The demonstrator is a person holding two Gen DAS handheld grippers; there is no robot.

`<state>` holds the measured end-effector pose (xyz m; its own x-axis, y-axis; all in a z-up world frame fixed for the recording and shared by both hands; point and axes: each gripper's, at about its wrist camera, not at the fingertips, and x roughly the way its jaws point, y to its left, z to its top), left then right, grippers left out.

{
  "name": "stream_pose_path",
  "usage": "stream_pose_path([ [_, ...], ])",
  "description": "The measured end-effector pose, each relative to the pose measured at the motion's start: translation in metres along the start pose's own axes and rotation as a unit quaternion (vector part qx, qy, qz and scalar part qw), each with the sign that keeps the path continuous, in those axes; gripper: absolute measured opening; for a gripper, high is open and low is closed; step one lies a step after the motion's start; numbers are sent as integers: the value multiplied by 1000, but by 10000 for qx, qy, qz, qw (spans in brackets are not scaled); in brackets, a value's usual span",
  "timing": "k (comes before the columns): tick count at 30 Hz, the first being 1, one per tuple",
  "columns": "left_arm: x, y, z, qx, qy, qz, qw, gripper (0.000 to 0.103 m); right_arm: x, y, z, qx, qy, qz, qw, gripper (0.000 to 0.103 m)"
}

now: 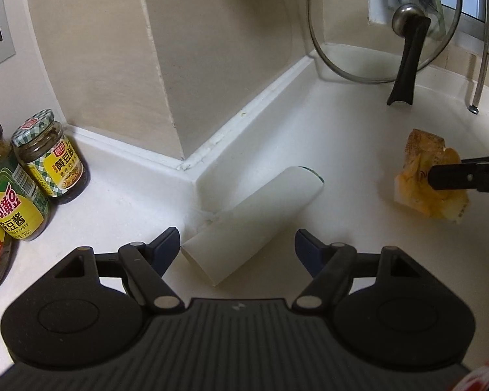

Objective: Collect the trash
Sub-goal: 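Grasp the white paper roll tube with the left tool while the right tool holds the bag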

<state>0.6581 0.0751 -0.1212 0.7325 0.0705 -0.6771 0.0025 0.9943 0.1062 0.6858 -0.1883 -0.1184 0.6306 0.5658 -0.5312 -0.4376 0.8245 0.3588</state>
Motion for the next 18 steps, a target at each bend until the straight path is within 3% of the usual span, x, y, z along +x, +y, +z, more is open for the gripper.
stream_pose_path([
  [7,-20,-17,1,54,58,-481,9988,68,-3,-8,-2,172,53,-1,9998,36],
  [16,6,-21,20,-63,148,-170,9997,67,-6,-15,-5,258,77,-32,9996,36],
  [18,16,-20,23,-21,217,-141,9997,62,-7,-16,-4,257,75,-35,9996,36],
])
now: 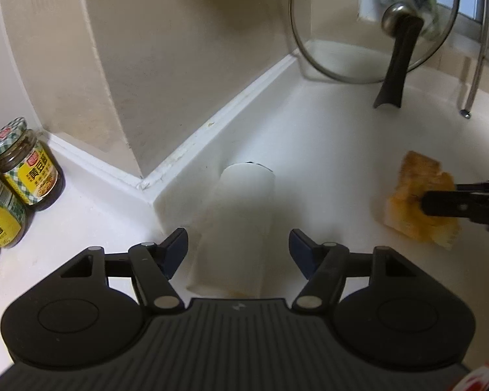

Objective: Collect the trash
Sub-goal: 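Grasp the white paper roll tube with the left tool while the right tool holds the bag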

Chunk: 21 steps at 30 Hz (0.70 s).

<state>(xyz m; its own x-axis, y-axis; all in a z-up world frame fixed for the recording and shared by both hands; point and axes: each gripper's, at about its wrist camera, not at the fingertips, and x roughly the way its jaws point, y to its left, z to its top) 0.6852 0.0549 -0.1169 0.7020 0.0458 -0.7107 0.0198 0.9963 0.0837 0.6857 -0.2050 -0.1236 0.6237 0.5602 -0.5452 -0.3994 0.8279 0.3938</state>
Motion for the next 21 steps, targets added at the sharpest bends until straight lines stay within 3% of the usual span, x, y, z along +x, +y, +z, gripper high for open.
stream_pose_path([
  [2,8,2,2,21,93,6,10000,56,-1,-1,1,4,3,-8,10000,36],
  [6,17,4,5,-1,205,26,9998,54,-3,-3,1,7,8,-29,10000,36],
  [7,18,5,6,-11,208,13,9998,48,-4,-4,1,11,5,-31,10000,36],
  [14,13,2,3,64,158,42,9998,47,-8,-2,1,14,16,-3,10000,36],
  [21,-23,7,-9,-132,-34,-58,9999,47,-21,8,-1,-7,-61,28,10000,36],
])
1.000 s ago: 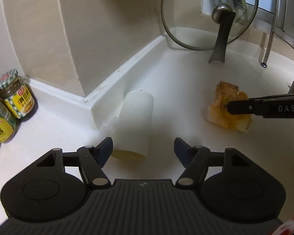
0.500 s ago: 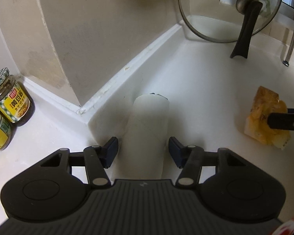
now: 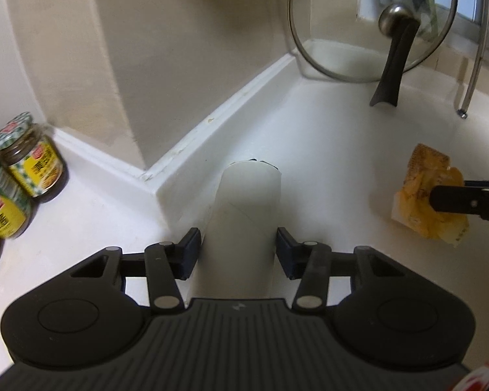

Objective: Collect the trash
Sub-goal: 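Grasp the white paper roll tube with the left tool while the right tool holds the bag, then carry the paper roll and paper bag down over the trash bin with both tools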

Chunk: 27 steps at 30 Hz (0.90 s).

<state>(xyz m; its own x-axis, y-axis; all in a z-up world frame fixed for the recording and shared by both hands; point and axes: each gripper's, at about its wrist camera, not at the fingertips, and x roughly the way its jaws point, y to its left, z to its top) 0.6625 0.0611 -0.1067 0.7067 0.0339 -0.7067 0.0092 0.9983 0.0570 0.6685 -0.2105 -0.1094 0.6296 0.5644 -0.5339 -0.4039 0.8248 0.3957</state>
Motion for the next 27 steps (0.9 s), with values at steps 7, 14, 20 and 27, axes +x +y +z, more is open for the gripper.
stream_pose_path([
  [7,-58,1,-24,-258,-257,-270,9990,47,-27,26,-13,-77,-93,17,9999,36],
  [14,-124,2,-64,-398,-458,-570,9965,47,-68,62,-45,-146,-174,6,9997,36],
  [20,-176,-4,-104,-381,-531,-785,9948,47,-112,97,-86,-148,-207,0,9997,36],
  [27,-218,-15,-150,-433,-392,-972,9935,47,-157,129,-135,-207,-131,10,9997,36],
])
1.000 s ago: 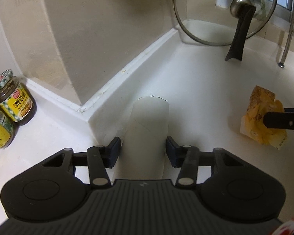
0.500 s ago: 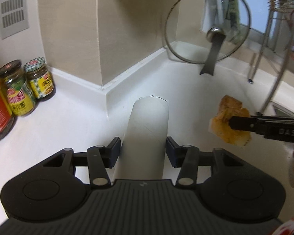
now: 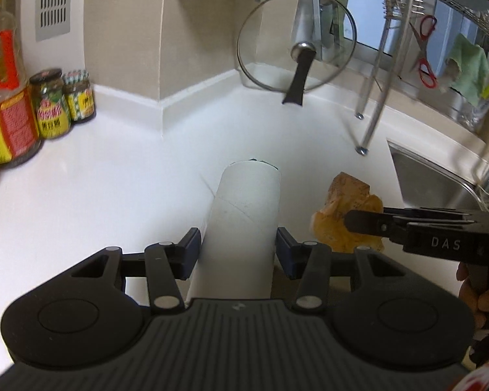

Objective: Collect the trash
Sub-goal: 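Carry the paper roll and paper bag down over the trash bin with both tools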

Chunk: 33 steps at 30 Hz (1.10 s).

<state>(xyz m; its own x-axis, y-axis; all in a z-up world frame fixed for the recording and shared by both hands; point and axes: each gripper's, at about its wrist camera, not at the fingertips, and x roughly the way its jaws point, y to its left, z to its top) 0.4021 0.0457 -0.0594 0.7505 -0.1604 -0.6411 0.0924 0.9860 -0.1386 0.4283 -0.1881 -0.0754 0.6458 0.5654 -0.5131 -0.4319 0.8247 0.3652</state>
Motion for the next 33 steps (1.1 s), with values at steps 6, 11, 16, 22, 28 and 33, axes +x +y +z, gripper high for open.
stream_pose_path([
  [6,-26,-12,-35,-213,136,-9,9997,47,-22,21,-31,-233,240,130,9994,36],
  [11,-33,-18,-61,-384,328,173,9986,47,-23,25,-55,-407,626,312,9967,36],
  [16,-37,-25,-86,-563,451,369,9967,47,-19,18,-76,-587,984,466,9923,36],
  [22,-32,-40,-118,-826,708,644,9920,47,-13,4,-108,-830,1465,604,9839,36],
  [28,-24,-52,-159,-1133,1015,1029,9830,47,2,-9,-143,-970,1912,702,9742,36],
  [33,-22,-53,-187,-1410,1161,1217,9756,47,10,-20,-166,-1059,2120,724,9688,36],
])
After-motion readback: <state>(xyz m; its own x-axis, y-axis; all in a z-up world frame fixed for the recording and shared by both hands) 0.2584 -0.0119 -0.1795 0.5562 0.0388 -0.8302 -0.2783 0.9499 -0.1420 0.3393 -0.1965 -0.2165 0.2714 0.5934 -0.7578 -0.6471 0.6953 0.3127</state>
